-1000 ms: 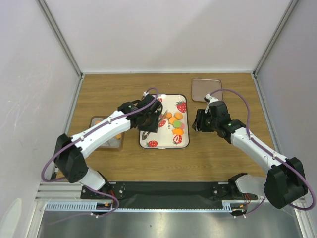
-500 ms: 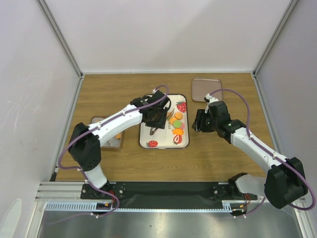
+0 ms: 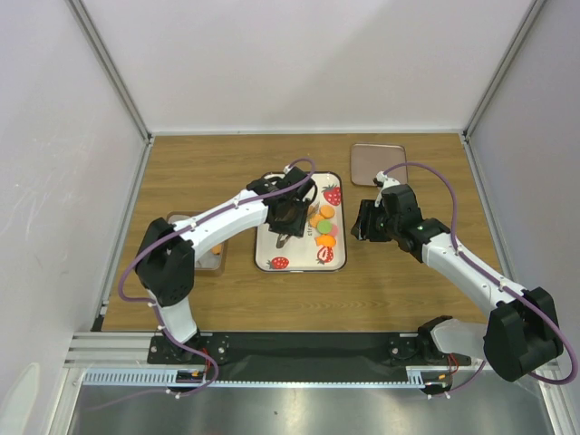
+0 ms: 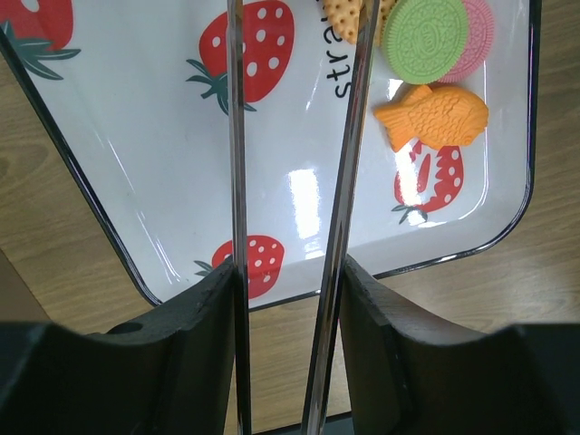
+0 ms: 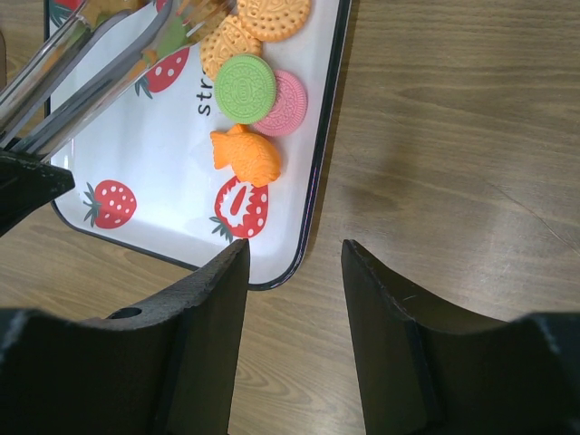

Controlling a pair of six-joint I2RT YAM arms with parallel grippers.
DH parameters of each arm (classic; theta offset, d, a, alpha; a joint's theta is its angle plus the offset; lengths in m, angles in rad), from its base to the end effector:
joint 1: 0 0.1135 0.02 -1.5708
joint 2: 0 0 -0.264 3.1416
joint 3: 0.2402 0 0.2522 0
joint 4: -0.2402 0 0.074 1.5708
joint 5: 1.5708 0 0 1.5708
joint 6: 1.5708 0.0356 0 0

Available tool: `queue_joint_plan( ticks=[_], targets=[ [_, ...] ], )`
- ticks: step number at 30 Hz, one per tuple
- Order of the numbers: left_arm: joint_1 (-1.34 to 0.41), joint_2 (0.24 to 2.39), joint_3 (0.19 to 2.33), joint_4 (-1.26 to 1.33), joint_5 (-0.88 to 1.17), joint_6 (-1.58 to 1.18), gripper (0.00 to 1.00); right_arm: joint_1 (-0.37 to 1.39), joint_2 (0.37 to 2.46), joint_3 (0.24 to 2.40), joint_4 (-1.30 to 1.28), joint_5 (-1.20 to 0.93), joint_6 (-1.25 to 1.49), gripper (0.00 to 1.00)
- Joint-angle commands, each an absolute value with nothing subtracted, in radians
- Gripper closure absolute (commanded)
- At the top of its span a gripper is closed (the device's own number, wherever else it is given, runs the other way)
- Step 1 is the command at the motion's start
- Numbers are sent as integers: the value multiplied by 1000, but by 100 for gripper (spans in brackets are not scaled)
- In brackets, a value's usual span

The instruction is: Pack the cookies

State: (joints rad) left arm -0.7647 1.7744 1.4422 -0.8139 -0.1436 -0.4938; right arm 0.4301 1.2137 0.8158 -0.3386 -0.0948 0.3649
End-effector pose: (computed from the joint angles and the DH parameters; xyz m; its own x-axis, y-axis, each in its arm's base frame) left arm 0.2702 -0.2522 0.2493 -0.8835 0.1976 -0.4246 0.2543 0.9638 -0.0805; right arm 0.2330 0.1106 0.2477 -0.7412 0.0508 -0.6694 -0.2294 0.9179 0.3238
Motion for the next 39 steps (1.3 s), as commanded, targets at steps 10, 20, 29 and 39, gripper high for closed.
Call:
queue_joint_plan(
  ticks=[10,20,29,39],
  targets=[
    [-765,1775,1462,-781,-141,-476,55,430,1198,847,-327,-103,354,49],
    [-742,1697,1471,-821,-175,-460,61,431,1197,847,-325,-103,356,49],
    [-730,1530,1422,-906,-227,-472,62,434,1198,847,-324,-109,356,49],
    [-663,1093,1206,-1156,-327,-597,61,457,1216,850,-310,-150,364,49]
  ],
)
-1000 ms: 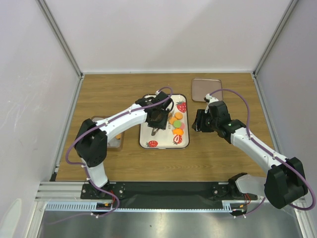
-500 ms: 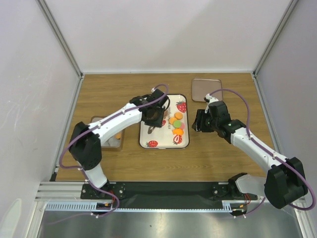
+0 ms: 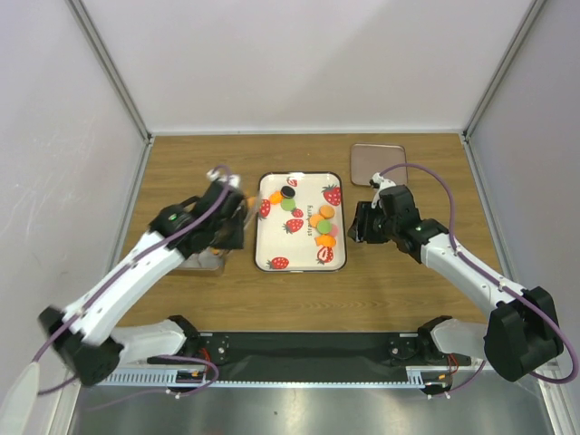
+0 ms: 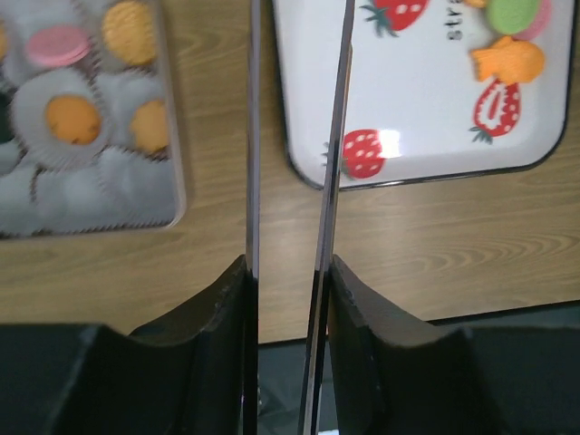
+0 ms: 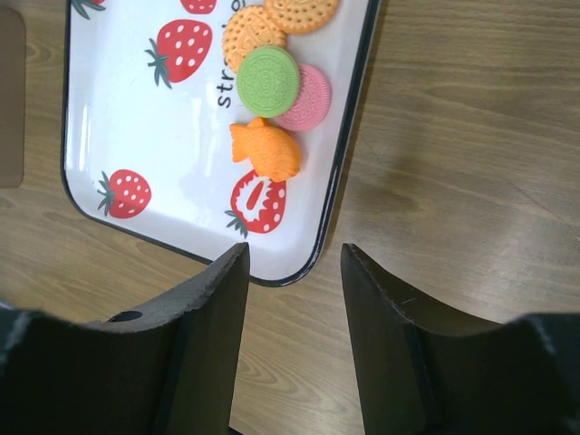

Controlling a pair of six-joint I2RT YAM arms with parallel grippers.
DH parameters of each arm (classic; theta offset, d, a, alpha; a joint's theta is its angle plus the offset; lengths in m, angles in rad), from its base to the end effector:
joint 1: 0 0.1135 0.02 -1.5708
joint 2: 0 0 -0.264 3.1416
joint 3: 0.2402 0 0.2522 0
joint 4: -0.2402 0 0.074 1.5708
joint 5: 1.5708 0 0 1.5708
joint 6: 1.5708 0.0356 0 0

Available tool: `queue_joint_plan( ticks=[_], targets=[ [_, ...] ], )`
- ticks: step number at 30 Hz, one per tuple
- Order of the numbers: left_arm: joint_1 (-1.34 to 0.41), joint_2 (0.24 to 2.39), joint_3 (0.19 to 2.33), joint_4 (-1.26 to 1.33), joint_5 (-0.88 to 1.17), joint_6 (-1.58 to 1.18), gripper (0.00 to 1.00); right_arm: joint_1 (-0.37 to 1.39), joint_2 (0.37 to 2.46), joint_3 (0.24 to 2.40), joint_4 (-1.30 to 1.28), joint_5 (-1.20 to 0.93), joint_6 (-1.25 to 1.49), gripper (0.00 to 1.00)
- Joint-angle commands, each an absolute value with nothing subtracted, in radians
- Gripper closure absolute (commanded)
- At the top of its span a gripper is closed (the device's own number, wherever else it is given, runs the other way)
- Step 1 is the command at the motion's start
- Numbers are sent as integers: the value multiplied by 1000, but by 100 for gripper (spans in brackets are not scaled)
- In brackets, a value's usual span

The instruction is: Pack the cookies

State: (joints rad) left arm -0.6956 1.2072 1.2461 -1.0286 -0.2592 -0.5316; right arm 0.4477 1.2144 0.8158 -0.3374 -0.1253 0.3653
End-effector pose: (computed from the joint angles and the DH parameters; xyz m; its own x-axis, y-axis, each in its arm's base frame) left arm 0.1809 -0.1392 0.3391 -0.8124 0.0399 -0.5818 0.1156 0.9889 -0.0936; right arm 0.2306 0.1157 0.2477 -0.7485 0.0337 -0.6623 -0.2630 0.9017 0.3431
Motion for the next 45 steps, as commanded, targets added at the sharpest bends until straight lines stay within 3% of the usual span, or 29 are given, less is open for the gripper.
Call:
queue_joint_plan(
  ticks=[1,6,13,29,45],
  targets=[
    [-651,1053,1172,-1181,-334,-618,61,460,1216,850,-311,-155,364,49],
    [-534,856,1072,-1305,-336,-650,60,472,1221,850,-308,-167,365,49],
    [-417,744,950,-1370,-345,-673,60,474,1218,850,-308,-172,365,49],
    [-253,680,859,-1385,-388,-724,58,474,1203,844,-299,-209,371,49],
    [-202,678,841,-1361,-380,-747,57,482,1184,841,-296,-241,379,49]
  ],
)
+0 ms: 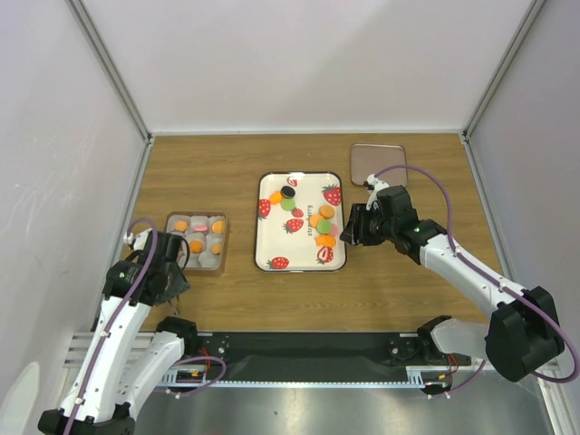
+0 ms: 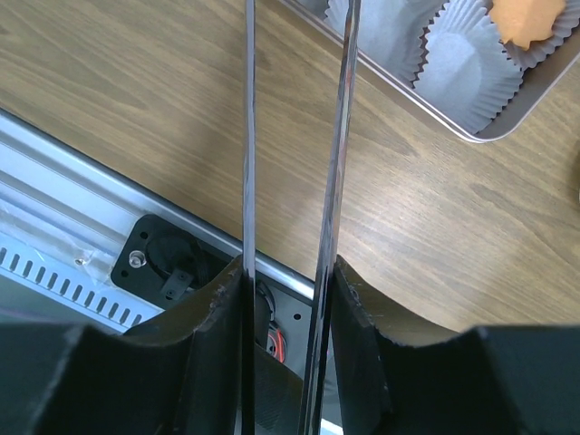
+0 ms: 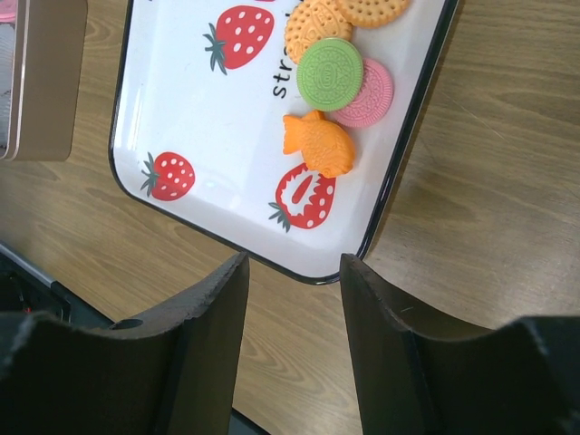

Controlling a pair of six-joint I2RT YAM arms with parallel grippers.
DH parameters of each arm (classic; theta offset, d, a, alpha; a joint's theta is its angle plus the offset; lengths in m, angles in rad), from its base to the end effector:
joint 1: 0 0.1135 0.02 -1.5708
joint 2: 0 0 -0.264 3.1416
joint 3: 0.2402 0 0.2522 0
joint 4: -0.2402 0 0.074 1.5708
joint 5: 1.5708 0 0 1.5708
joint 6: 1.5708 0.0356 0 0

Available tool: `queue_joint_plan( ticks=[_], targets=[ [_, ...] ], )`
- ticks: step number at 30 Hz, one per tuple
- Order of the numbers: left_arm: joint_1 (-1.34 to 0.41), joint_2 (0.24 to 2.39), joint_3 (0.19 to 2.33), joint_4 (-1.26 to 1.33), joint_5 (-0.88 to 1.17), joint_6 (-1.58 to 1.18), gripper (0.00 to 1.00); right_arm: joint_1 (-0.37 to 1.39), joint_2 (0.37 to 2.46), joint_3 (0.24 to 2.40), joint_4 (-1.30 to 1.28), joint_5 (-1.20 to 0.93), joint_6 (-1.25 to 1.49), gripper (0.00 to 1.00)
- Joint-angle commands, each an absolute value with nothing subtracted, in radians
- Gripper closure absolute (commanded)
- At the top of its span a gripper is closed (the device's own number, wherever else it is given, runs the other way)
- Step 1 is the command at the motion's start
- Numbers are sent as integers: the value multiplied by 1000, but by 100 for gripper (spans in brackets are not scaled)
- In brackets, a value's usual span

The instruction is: Pack the cookies

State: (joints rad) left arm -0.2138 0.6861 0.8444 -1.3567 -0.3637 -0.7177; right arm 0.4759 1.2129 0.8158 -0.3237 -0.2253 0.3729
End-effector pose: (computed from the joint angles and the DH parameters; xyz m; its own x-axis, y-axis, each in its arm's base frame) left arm 0.0879 -0.0061 0.2787 -0.7329 -0.4698 -0.4920 -0.5445 0.8387 0.0103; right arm 0.2259 0.1254 0.2496 -0.7634 0.0061 -0.6459 -0.3411 0.8454 0.4110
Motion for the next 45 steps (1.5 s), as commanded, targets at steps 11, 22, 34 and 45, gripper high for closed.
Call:
queue_joint_plan(
  ticks=[11,22,34,45],
  targets=[
    [-201,670,822,-1361,-388,-767,55,486,1177,839,-295,-247,379,49],
    [-201,663,827,-1362,-393,-770,52,489,1177,839,-295,-245,379,49],
    [-245,742,1051,-1348,-347,-700,55,491,1186,842,-296,-209,376,49],
    [-694,1062,1210,-1160,-405,-795,53,483,1197,853,-324,-107,361,49]
  ],
)
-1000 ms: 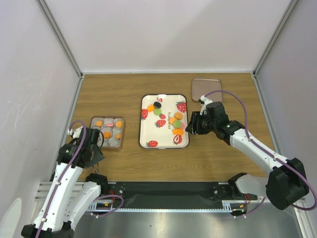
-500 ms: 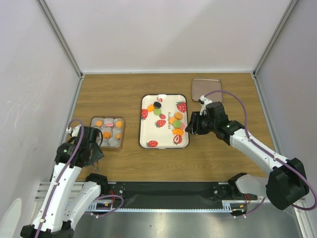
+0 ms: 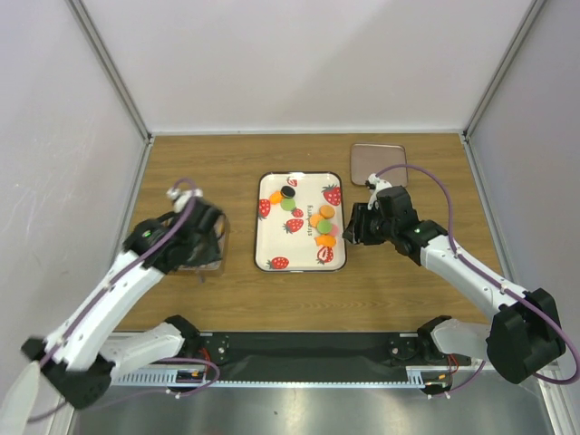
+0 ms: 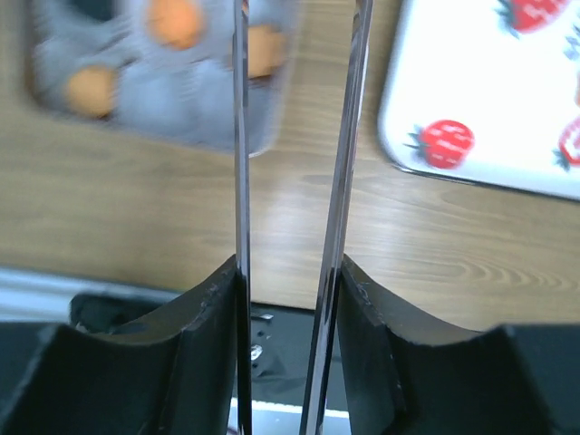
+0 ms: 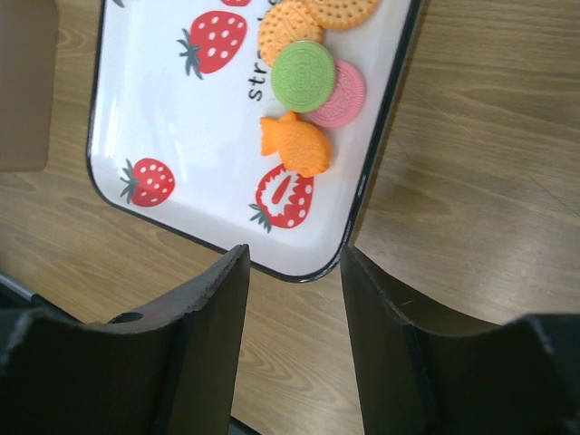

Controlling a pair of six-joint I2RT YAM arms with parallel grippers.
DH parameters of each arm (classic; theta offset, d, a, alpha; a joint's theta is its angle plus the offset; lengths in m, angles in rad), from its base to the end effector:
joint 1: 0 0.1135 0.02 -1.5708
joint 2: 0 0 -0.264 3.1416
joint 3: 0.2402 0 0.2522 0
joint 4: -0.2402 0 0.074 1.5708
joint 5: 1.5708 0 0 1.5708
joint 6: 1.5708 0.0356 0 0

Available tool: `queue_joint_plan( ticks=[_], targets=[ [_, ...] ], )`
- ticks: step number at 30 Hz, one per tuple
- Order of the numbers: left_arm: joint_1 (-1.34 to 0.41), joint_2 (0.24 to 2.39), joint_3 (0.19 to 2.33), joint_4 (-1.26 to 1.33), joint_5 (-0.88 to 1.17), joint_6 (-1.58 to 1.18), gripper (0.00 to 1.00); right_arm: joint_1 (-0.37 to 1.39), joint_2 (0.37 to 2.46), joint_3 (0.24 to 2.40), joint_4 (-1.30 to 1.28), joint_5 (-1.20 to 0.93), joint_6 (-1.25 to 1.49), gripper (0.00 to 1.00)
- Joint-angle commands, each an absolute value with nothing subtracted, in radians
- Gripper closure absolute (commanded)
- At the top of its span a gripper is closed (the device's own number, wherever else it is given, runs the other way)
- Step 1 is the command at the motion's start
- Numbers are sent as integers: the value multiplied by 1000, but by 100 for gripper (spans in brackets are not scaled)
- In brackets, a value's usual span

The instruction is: Pack the cookies

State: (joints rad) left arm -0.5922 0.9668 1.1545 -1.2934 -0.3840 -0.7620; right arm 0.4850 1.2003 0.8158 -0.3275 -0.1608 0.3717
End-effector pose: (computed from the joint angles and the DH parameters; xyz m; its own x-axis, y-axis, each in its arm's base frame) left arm 0.1298 -0.0713 0.3398 -0.7975 -0.2349 -0.5556 -0.2384 0.9688 -0.0674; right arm 0.2244 0.1247 0.2520 -0.7446 0.0129 -0.6674 -0.3187 0.8716 0.3724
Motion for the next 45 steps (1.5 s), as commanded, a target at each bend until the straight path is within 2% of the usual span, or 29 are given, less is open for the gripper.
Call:
queue_joint_plan(
  ticks=[1,6,10,17,45],
  targets=[
    [-724,1103,1222,-1134,-400,-784,52,480,1197,854,-327,-92,360,49],
    [-892,1323,1321,-996,-377,-738,52,456,1200,856,-339,-58,359,49],
    [-951,1512,1403,-911,-319,-686,52,436,1204,856,-347,-31,359,49],
    [-989,1707,1548,-867,-276,-630,51,423,1204,854,-348,-20,362,49],
    [-1006,1778,1497,-870,-261,-643,52,422,1184,848,-345,-49,364,49]
  ],
)
